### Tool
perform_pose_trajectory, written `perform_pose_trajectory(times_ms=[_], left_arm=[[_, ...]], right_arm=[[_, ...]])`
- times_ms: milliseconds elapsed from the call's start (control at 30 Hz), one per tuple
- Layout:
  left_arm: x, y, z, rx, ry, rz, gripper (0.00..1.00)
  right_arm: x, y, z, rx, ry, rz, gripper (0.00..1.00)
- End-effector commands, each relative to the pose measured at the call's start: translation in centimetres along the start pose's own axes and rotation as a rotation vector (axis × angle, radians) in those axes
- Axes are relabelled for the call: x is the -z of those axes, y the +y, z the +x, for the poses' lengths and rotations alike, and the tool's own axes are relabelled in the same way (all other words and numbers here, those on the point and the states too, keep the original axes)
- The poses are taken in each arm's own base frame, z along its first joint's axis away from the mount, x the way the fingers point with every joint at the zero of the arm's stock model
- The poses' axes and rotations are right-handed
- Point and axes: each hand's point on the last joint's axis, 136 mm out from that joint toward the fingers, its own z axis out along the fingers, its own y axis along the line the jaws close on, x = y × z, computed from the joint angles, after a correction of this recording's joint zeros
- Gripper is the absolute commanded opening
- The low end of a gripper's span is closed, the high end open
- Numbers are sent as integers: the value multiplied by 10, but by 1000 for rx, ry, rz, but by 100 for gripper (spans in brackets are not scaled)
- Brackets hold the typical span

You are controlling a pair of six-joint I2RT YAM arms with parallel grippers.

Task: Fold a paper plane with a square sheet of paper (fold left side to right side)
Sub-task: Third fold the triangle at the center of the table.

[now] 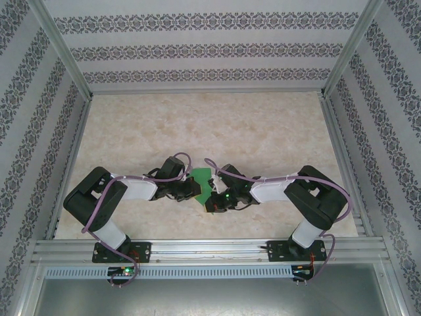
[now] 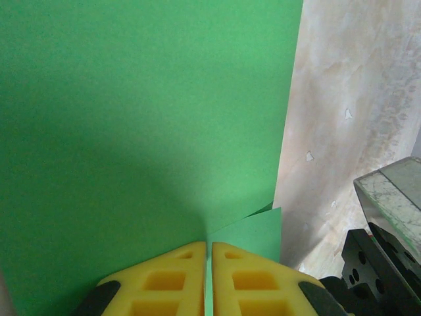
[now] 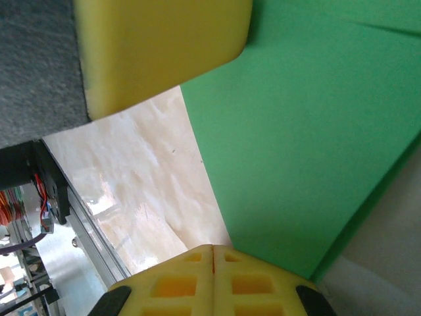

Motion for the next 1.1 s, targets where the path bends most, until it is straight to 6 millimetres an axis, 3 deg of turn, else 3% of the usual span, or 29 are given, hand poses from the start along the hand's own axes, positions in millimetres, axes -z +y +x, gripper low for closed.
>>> perform_pose_trajectory(times_ms=[0,600,733,900,1067], left_arm=[[-6,44,12,38,16,-172,11],[-5,45,8,60,-5,-180,11],[-6,44,8,79,-16,-168,9],[-7,45,8,93,-22,-155,8],[-9,46,9,93,-18,-154,8]], right_arm=[[-3,-9,7,-18,12,37,0],[5,-29,38,-49,81,87,0],[16,-17,37,-30,67,41,0],[37,12,20,43,-19,-26,0],[29,24,3,68,-52,-34,0]])
